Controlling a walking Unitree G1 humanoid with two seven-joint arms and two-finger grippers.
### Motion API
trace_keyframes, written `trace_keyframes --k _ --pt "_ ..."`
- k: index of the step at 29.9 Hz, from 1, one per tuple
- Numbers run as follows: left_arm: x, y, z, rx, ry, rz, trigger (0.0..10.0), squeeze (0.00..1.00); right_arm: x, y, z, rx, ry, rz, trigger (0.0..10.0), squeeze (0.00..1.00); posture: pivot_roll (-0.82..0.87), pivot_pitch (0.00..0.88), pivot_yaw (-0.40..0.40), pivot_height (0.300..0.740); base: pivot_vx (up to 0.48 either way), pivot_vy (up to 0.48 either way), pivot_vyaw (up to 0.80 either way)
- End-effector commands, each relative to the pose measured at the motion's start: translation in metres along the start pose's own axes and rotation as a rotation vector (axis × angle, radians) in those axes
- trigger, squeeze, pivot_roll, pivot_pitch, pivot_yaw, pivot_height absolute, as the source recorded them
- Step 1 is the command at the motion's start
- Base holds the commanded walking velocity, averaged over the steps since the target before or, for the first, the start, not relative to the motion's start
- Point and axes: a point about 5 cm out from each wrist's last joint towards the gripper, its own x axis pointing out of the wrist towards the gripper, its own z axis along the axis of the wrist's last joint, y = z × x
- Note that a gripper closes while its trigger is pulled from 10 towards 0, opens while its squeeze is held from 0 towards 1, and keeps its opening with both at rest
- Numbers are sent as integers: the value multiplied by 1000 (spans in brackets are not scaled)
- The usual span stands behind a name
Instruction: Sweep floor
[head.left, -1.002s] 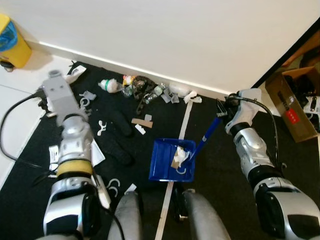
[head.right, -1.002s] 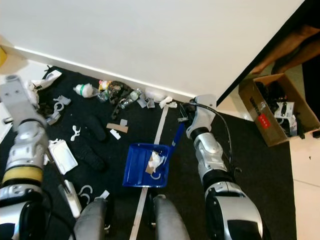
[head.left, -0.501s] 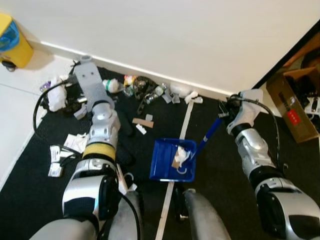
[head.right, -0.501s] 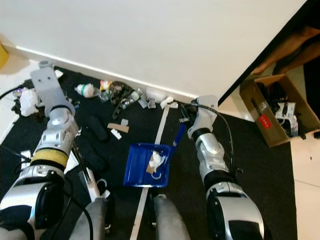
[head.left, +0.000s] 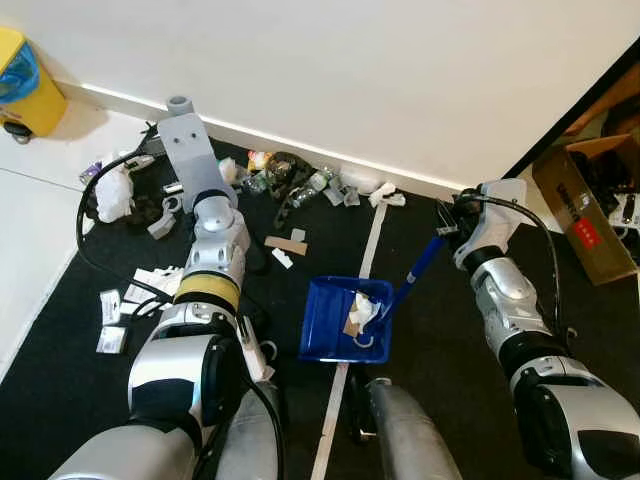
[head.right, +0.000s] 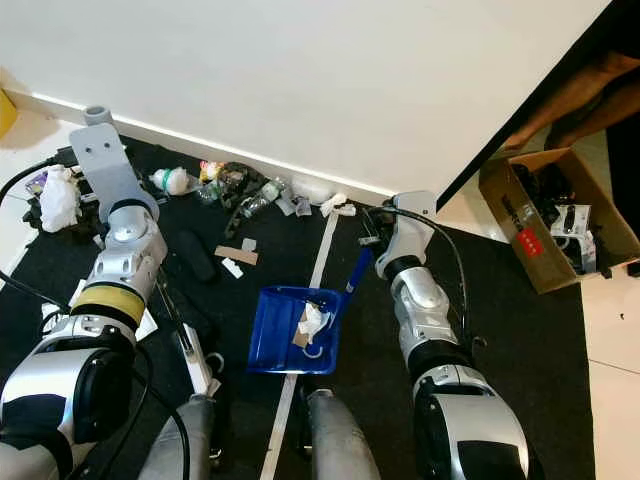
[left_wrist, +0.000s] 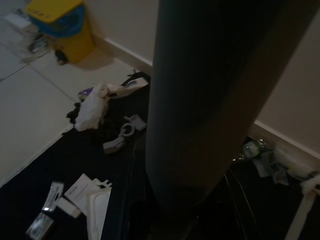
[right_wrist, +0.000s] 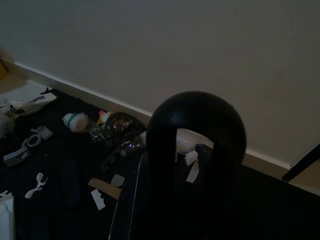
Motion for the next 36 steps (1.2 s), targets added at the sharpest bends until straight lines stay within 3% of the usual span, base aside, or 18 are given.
trace_keyframes --k 1,4,7,11,13,16,19,27,34,36 --pt "-7 -16 -5 -26 -1 -72 10000 0 -14 7 -30 16 134 39 10000 0 6 251 -55 740 0 0 0" --pt "-9 -23 -7 -18 -8 -130 10000 0 -12 17 -30 3 139 127 10000 0 2 254 -56 740 0 0 0" --pt "-9 -27 -7 -22 -9 -155 10000 0 -12 21 -31 -3 143 152 10000 0 2 255 -57 740 0 0 0" --pt "-12 -39 -6 -38 -8 -229 10000 0 -12 26 -33 -1 148 172 10000 0 3 255 -59 740 0 0 0" --pt "-16 -53 -3 -59 -13 -304 10000 0 -12 29 -34 1 150 183 10000 0 1 256 -60 740 0 0 0" --pt "-18 -58 -2 -67 -17 -328 10000 0 -12 30 -34 0 150 186 10000 0 1 256 -60 740 0 0 0" --pt "-23 -79 10 -104 -40 -388 10000 0 -13 30 -35 0 153 193 10000 0 -3 258 -58 740 0 0 0" --pt "-31 -111 39 -204 -73 -456 10000 0 -16 31 -38 1 159 191 10000 0 -12 263 -50 740 0 0 0" --pt "-31 -117 57 -223 -124 -512 10000 0 -17 30 -39 3 160 187 10000 0 -14 261 -46 740 0 0 0" --pt "-30 -116 65 -187 -164 -566 10000 0 -17 29 -39 2 160 185 10000 0 -12 257 -45 740 0 0 0"
